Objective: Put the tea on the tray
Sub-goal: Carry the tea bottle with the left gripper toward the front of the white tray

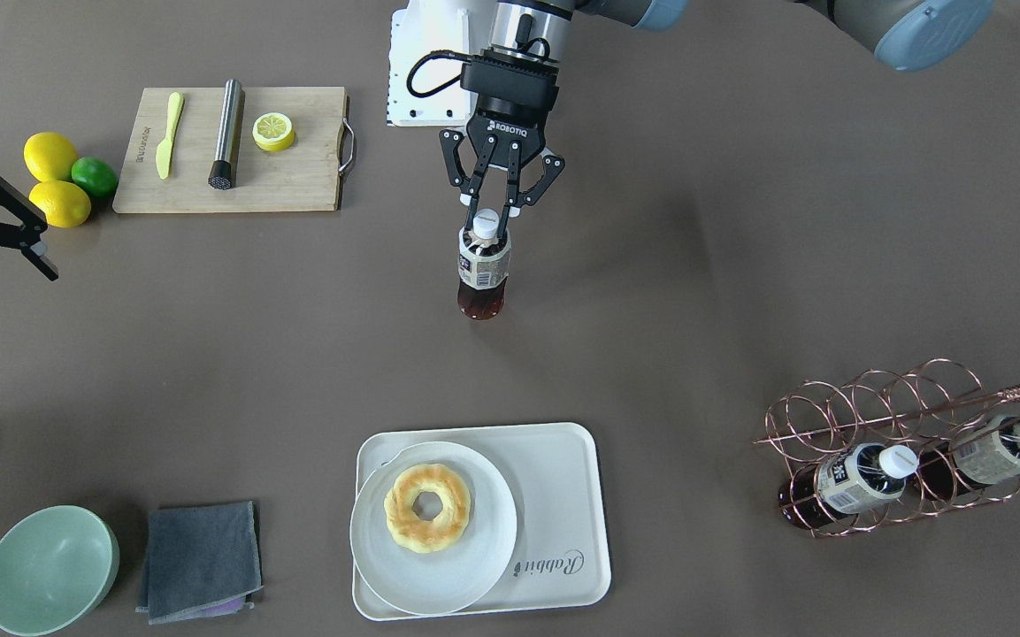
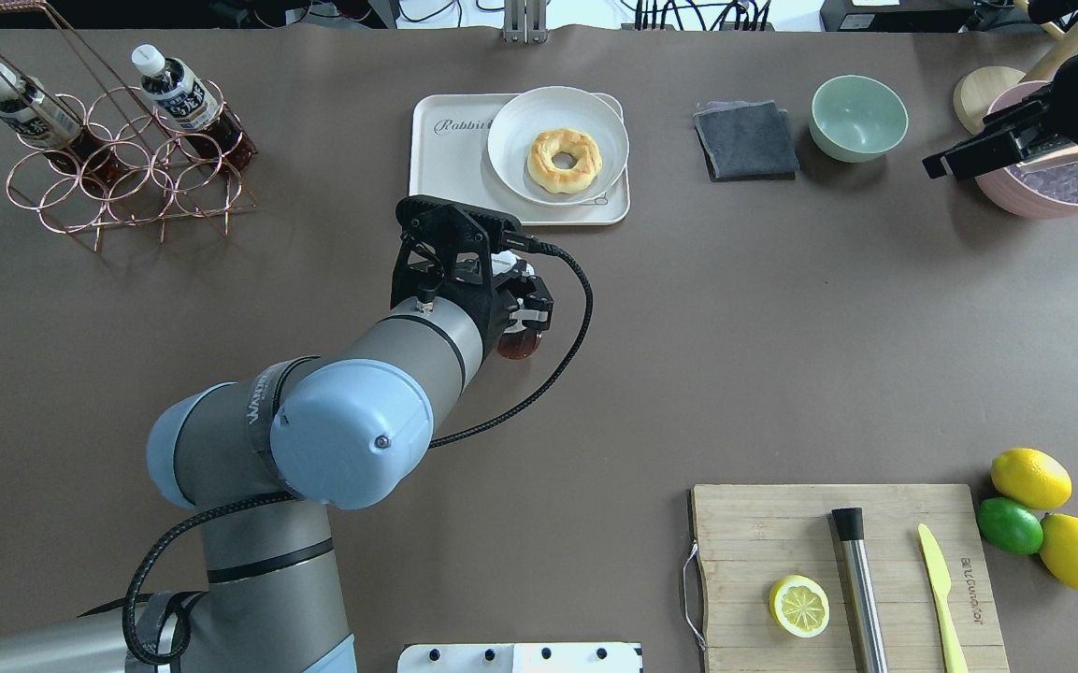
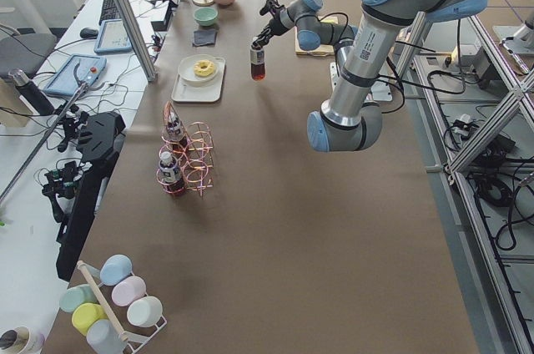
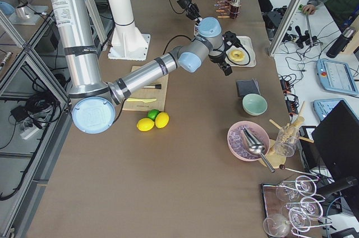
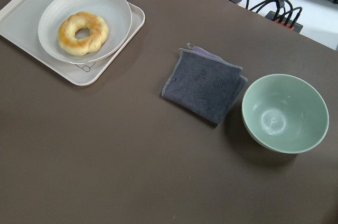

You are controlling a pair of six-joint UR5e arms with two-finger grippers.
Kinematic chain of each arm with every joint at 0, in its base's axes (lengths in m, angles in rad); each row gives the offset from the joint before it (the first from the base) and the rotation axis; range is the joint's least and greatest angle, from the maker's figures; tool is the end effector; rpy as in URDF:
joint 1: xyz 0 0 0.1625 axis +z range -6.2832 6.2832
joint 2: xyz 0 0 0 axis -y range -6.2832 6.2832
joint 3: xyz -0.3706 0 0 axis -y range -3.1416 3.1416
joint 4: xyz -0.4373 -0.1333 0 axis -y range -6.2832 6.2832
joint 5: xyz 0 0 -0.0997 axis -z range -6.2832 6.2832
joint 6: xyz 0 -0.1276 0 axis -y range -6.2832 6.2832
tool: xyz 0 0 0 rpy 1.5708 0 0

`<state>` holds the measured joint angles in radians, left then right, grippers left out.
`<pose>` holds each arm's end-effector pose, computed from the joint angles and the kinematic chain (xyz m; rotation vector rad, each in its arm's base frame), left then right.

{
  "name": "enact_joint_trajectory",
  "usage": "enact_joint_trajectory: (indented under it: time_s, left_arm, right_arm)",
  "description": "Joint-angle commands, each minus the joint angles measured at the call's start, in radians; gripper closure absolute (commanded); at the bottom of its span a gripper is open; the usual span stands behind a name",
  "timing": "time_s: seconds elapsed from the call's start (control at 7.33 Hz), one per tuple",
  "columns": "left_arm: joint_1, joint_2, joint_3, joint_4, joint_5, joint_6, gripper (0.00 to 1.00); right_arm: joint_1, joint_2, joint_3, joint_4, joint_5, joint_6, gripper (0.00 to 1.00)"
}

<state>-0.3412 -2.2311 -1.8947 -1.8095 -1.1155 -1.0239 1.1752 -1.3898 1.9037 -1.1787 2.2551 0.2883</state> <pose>0.5125 -0.3830 0.0363 0.8711 0.9107 -0.1005 -0.1776 -0.5618 0.2946 0.6077 -0.8937 -0.4063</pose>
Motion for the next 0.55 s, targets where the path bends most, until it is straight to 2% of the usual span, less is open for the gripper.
enact_joint_trajectory:
  time_s: [0.0,0.41]
  left_arm:
    - [0.016,0.007,0.034,-0.019,0.057,0.001,1.0]
    - [0.019,0.007,0.042,-0.019,0.06,0.008,1.0]
  right_arm:
    - [-0.006,0.002,-0.002,0.001,0.0,0.0,0.0]
    - [-0.008,0.002,-0.002,0.001,0.0,0.0,0.0]
